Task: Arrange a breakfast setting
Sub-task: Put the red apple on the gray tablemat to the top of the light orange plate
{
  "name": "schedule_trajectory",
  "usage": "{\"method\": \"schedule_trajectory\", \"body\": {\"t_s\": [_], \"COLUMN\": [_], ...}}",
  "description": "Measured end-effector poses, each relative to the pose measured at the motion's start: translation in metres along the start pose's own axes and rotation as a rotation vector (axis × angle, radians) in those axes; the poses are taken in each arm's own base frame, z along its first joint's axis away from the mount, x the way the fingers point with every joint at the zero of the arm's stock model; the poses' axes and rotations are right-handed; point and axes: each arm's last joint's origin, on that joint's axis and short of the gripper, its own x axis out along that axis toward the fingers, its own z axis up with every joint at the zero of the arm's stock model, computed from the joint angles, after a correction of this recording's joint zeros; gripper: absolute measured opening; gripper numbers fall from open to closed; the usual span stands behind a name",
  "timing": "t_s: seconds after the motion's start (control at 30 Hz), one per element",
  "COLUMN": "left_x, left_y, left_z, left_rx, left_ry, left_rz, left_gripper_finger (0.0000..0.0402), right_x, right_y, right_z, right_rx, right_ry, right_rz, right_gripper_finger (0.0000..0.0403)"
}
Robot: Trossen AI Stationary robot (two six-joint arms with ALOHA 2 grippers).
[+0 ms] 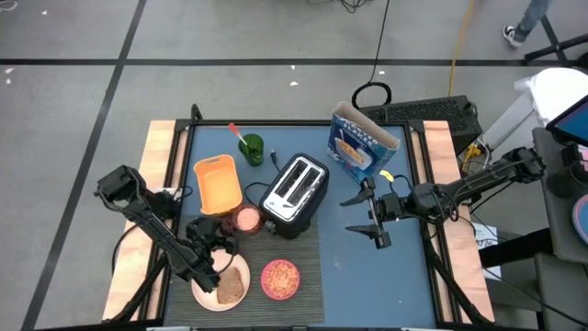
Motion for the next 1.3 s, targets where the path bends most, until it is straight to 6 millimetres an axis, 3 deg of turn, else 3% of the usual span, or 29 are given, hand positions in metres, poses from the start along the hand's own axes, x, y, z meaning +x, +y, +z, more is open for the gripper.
{"method": "schedule_trajectory", "body": {"t_s": [0.97,1.3], "left_x": [-0.0001,0.0002], "left_y": [-0.0021,-0.0035], "left_z": [-0.0019,-0.0042], "left_rx": [-0.019,-0.026], "left_ry": [0.019,0.044], "left_rz": [-0.014,-0.015], "left_gripper_finger": [0.0268,0.0327], "right_x": [0.0000,0.0000], "right_y": [0.0000,0.0000], "right_z": [0.0000,-0.0002], "right_rx": [0.000,0.000], "right_ry": [0.000,0.001], "right_rz": [0.000,0.000], "right_gripper_finger": [0.0279,0.0279]}}
